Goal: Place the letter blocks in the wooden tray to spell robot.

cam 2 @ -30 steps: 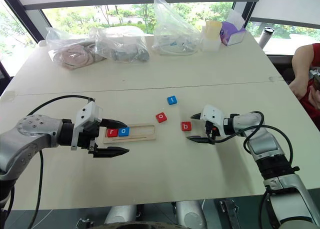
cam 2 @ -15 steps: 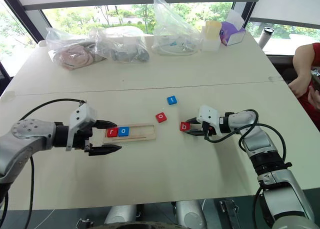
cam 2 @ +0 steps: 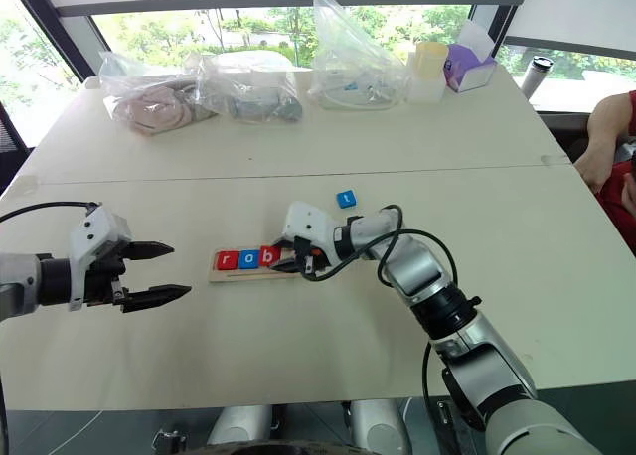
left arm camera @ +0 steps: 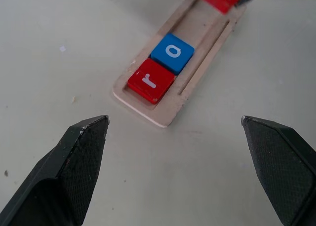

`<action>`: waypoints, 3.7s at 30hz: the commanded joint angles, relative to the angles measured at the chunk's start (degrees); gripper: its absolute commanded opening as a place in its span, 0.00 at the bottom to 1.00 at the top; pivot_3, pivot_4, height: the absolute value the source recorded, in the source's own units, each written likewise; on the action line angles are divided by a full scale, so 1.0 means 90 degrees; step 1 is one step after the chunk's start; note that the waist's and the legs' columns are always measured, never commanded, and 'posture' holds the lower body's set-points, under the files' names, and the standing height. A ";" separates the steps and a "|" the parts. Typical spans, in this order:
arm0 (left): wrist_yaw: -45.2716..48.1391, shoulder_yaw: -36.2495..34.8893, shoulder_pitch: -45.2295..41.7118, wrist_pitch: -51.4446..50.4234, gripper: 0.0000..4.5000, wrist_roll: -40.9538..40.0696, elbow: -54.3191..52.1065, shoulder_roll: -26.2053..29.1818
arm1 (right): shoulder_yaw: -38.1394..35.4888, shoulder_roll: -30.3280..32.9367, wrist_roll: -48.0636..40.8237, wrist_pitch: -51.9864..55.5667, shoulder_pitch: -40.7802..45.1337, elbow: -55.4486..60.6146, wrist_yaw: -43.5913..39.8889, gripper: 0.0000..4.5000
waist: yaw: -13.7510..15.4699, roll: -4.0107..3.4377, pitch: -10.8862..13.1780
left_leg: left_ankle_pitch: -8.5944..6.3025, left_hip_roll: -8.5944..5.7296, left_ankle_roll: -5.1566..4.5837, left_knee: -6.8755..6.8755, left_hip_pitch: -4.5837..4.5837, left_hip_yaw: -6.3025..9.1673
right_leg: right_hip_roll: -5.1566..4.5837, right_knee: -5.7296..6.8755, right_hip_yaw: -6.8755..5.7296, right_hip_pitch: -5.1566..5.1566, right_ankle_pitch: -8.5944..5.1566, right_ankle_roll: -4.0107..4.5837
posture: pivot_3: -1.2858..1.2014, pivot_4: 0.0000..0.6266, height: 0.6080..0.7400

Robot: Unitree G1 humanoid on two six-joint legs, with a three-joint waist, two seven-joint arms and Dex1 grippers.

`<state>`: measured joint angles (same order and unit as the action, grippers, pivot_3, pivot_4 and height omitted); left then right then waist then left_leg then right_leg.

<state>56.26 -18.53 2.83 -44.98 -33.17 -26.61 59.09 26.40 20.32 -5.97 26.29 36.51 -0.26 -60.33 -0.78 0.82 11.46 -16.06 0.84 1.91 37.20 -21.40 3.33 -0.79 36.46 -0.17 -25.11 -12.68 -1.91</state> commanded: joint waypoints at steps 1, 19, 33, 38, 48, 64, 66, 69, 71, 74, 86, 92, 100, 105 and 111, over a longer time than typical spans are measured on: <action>-0.0238 -0.0099 0.0024 -0.0080 1.00 -0.0091 -0.0362 -0.0124 | 0.0213 -0.0090 0.0204 0.0027 0.0197 0.0074 0.0063 0.25 | 0.0000 0.0003 -0.0002 | 0.0000 0.0000 0.0000 0.0002 -0.0001 0.0000 | 0.0000 -0.0001 0.0000 0.0000 0.0000 0.0000 | 0.52 0.24 1.00; -0.0464 0.0002 0.0364 0.0051 1.00 0.0185 -0.0575 -0.0141 | 0.0515 -0.0515 0.0841 -0.0013 0.0902 -0.1185 0.0275 0.25 | -0.0034 0.0005 -0.0004 | 0.0000 0.0008 0.0000 -0.0003 0.0004 -0.0001 | 0.0017 0.0009 0.0001 -0.0009 0.0013 0.0004 | 0.52 0.24 1.00; -0.0571 0.0196 0.0252 0.0192 1.00 0.0282 -0.0461 -0.0204 | 0.0499 -0.0748 0.0849 -0.0015 0.0932 -0.1311 0.0167 0.25 | -0.0043 0.0006 -0.0004 | 0.0000 0.0008 0.0000 -0.0003 0.0006 0.0000 | 0.0017 0.0021 0.0001 -0.0012 0.0014 0.0002 | 0.52 0.24 1.00; -0.0609 0.0290 0.0221 0.0274 1.00 0.0374 -0.0396 -0.0231 | 0.0510 -0.0838 0.0884 -0.0007 0.0941 -0.1395 0.0248 0.25 | -0.0045 0.0006 -0.0004 | 0.0000 0.0008 0.0000 -0.0004 0.0007 0.0000 | 0.0017 0.0021 0.0001 -0.0012 0.0014 0.0002 | 0.52 0.24 1.00; -0.0603 0.0414 0.0135 0.0458 1.00 0.0500 -0.0200 -0.0268 | 0.0359 -0.0891 0.0881 0.0008 0.1004 -0.1259 0.0365 0.89 | -0.0044 0.0006 -0.0004 | 0.0000 0.0008 0.0000 -0.0003 0.0008 -0.0001 | 0.0017 0.0027 0.0001 -0.0013 0.0014 0.0002 | 0.52 0.24 1.00; -0.0926 0.0725 -0.1476 -0.0396 1.00 -0.0705 -0.0559 -0.0798 | -0.1906 -0.0671 0.0651 0.3373 -0.0208 0.1882 0.3025 0.89 | -0.0053 0.0033 -0.0021 | 0.0000 0.0002 0.0001 0.0001 0.0003 0.0001 | 0.0010 0.0027 0.0003 -0.0011 0.0014 -0.0002 | 0.52 0.24 1.00; -0.0920 0.0884 -0.1596 -0.0370 1.00 -0.0651 -0.0479 -0.0821 | -0.1932 -0.0851 0.0672 0.3877 -0.0484 0.2097 0.3425 0.89 | -0.0091 0.0033 -0.0021 | 0.0000 0.0003 0.0001 -0.0003 0.0006 -0.0006 | 0.0015 0.0039 0.0010 -0.0021 0.0014 0.0000 | 0.52 0.24 1.00; -0.0862 0.1117 -0.1761 -0.0237 1.00 -0.0494 -0.0251 -0.0823 | -0.2328 -0.1470 0.0459 0.4743 -0.0622 0.2280 0.3943 0.89 | -0.0158 0.0033 -0.0021 | 0.0001 0.0006 0.0001 -0.0002 0.0008 0.0002 | 0.0022 0.0066 0.0013 -0.0030 0.0008 0.0008 | 0.52 0.24 1.00; -0.0770 0.1240 -0.1894 -0.0120 1.00 -0.0388 -0.0047 -0.0801 | -0.2364 -0.1743 0.0466 0.4980 -0.0675 0.2286 0.4240 0.89 | -0.0190 0.0033 -0.0021 | 0.0002 0.0007 0.0001 -0.0002 0.0012 0.0008 | 0.0026 0.0072 0.0013 -0.0030 0.0008 0.0010 | 0.52 0.24 1.00; -0.0677 0.1339 -0.2030 0.0000 1.00 -0.0280 0.0138 -0.0785 | -0.2277 -0.1958 0.0388 0.5087 -0.0723 0.2173 0.4451 0.89 | -0.0193 0.0033 -0.0021 | 0.0003 0.0006 0.0002 0.0001 0.0013 0.0009 | 0.0027 0.0072 0.0008 -0.0029 -0.0001 -0.0003 | 0.52 0.24 1.00; -0.0661 0.1400 -0.1852 0.0191 1.00 0.0016 0.0199 -0.0779 | -0.1601 -0.1960 0.0325 0.4490 -0.0822 0.1340 0.4778 0.89 | -0.0205 0.0033 -0.0021 | 0.0003 0.0005 0.0002 -0.0001 0.0010 0.0004 | 0.0023 0.0066 0.0008 -0.0029 -0.0007 -0.0012 | 0.52 0.24 1.00; -0.0732 0.1380 -0.1772 0.0221 1.00 0.0055 0.0176 -0.0854 | -0.1450 -0.1737 0.0367 0.4099 -0.0788 0.1103 0.4818 0.50 | -0.0205 0.0037 -0.0023 | 0.0003 0.0005 0.0002 0.0001 0.0014 0.0004 | 0.0024 0.0067 0.0008 -0.0026 -0.0008 -0.0011 | 0.52 0.24 1.00; -0.0689 0.1524 -0.1887 0.0239 1.00 0.0065 0.0162 -0.0935 | -0.1798 -0.1420 0.0297 0.4715 -0.0792 0.2165 0.4961 0.28 | -0.0194 0.0035 -0.0022 | 0.0003 0.0005 0.0002 -0.0001 0.0007 0.0006 | 0.0023 0.0066 0.0008 -0.0029 -0.0007 -0.0013 | 0.52 0.24 1.00; -0.0577 0.1831 -0.2192 0.0284 1.00 0.0110 0.0253 -0.1049 | -0.2300 -0.1345 0.0172 0.6065 -0.1375 0.3727 0.5185 0.28 | -0.0144 0.0037 -0.0023 | 0.0003 -0.0001 0.0002 0.0000 0.0000 0.0008 | 0.0014 0.0059 0.0007 -0.0029 -0.0012 -0.0021 | 0.52 0.24 1.00; -0.0270 0.2263 -0.2750 0.0570 1.00 0.0385 0.0844 -0.1206 | -0.2809 -0.1913 0.0409 0.7141 -0.1744 0.4375 0.5775 0.28 | -0.0195 0.0035 -0.0022 | 0.0003 0.0001 0.0002 -0.0001 0.0008 0.0007 | 0.0022 0.0064 0.0008 -0.0030 -0.0015 -0.0017 | 0.52 0.24 1.00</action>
<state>52.83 1.64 -20.69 -41.55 -30.71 -19.65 48.13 2.38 4.13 -2.89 88.69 20.76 36.15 -9.82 -2.53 1.14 11.26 -16.03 0.86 1.93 37.20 -21.32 3.43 -0.57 37.06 -0.11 -25.38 -12.84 -2.03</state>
